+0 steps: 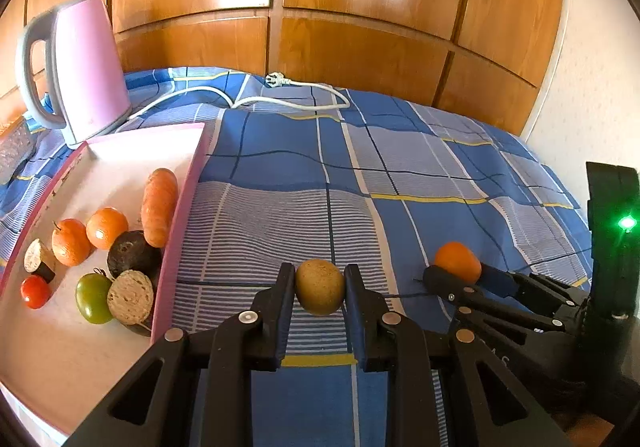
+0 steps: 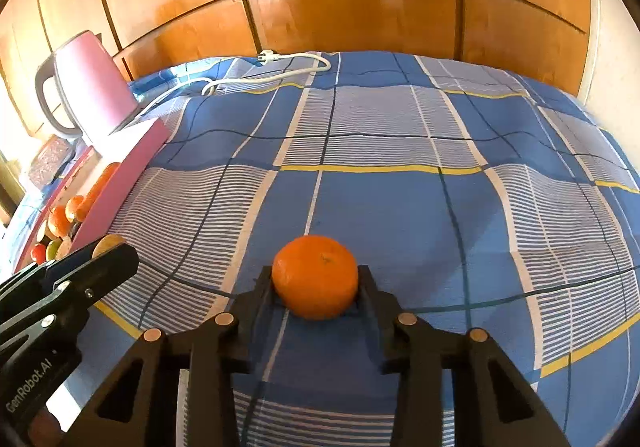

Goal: Organize fruits
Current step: 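Carry yellow fruit in left tool while right tool carries orange over the tray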

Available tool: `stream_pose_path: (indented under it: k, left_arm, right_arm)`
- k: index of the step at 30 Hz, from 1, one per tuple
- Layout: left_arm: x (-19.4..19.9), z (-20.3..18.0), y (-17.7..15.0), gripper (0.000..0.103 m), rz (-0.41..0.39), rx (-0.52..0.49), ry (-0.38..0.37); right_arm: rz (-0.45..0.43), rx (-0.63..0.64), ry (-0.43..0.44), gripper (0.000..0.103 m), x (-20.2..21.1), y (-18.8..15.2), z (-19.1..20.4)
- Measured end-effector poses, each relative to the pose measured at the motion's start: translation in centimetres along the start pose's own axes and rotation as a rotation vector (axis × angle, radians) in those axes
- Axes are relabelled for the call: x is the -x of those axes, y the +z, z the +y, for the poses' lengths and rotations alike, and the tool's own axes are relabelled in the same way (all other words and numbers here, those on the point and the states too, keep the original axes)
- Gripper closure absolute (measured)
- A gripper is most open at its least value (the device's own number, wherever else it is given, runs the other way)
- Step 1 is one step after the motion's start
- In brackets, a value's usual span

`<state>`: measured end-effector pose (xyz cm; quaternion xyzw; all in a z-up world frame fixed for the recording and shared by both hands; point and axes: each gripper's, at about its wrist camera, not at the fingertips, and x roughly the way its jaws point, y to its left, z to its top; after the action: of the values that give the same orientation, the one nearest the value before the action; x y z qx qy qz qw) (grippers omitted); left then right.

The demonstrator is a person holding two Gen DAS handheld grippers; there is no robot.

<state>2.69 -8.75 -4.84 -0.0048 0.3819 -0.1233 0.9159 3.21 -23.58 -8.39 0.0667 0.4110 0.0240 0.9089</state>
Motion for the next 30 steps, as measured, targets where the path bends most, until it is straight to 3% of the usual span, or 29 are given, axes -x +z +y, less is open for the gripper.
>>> stream_pose_path:
  k: [9,30]
  left_arm:
    - [1.0,0.7,0.5,0.078,-0.018,0.015,0.006]
    - [4.7,8.2,1.4,0.078,-0.09,0.173,0.122]
  right_arm:
    - [0.019,0.026,0.007,0.065,0.1,-0.1,0.8]
    - [0.054,0.169,0.194,0.065,0.5,1.8,8.3]
